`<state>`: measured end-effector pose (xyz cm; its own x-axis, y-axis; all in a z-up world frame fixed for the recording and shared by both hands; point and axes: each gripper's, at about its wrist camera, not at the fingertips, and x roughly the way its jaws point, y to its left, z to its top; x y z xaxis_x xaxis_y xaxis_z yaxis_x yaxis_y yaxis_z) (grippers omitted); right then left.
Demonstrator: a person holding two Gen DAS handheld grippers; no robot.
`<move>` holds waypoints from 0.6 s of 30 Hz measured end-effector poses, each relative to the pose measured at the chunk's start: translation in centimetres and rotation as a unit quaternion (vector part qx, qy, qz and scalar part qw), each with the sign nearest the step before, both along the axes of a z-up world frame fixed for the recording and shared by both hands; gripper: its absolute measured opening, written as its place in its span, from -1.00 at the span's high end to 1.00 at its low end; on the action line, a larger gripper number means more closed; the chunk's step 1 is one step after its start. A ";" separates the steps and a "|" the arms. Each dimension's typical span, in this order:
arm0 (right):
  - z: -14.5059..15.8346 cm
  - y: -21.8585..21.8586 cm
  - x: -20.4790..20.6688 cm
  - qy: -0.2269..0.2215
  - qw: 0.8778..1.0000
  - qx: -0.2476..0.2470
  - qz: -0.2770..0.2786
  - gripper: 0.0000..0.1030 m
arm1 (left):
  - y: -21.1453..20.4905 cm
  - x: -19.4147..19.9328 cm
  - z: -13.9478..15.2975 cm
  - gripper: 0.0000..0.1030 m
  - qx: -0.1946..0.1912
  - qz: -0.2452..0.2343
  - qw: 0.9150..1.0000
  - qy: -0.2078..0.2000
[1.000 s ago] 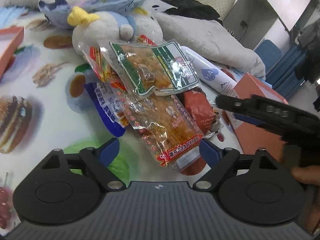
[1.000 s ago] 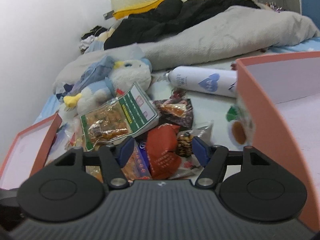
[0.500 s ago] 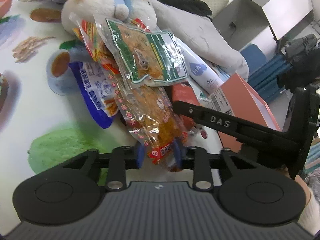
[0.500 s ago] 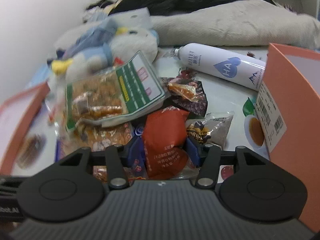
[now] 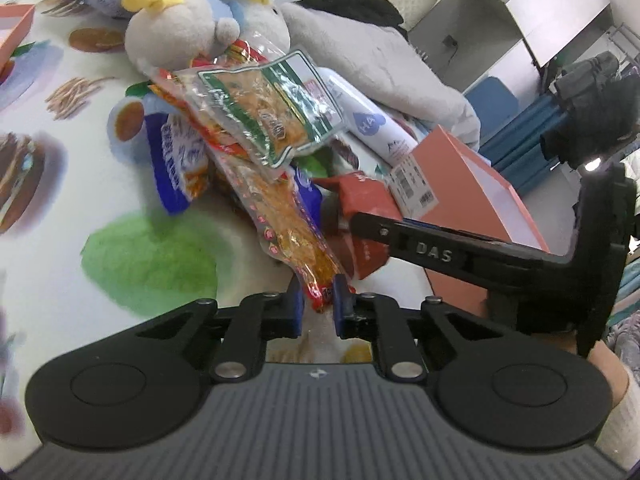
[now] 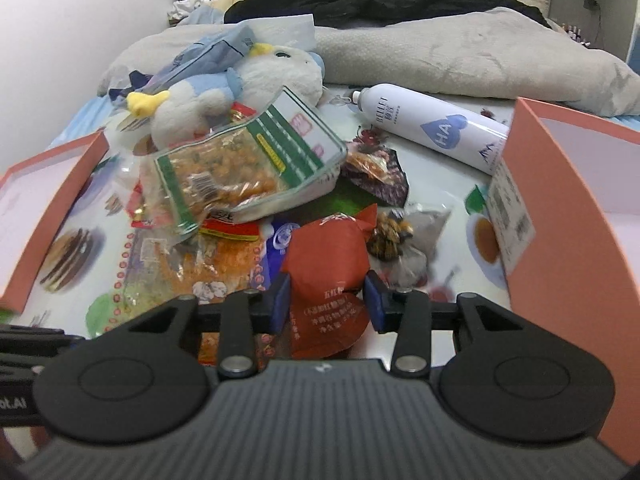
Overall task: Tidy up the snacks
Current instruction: 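Grasp the red-labelled strip bag with the left tool while the right tool grasps the red pouch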
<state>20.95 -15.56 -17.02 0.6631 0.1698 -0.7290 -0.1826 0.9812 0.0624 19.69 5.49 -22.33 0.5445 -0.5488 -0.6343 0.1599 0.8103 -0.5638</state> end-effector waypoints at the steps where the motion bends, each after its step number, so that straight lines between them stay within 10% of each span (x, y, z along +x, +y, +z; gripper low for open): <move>1: 0.2 -0.2 -0.7 0.003 1.000 0.003 -0.003 0.17 | 0.0 -0.6 0.3 0.70 0.002 -0.001 1.000 0.002; 18: 1.7 -2.5 -13.0 0.020 1.000 0.002 -0.024 0.18 | 0.0 -10.2 3.4 0.74 0.045 -0.010 0.998 0.053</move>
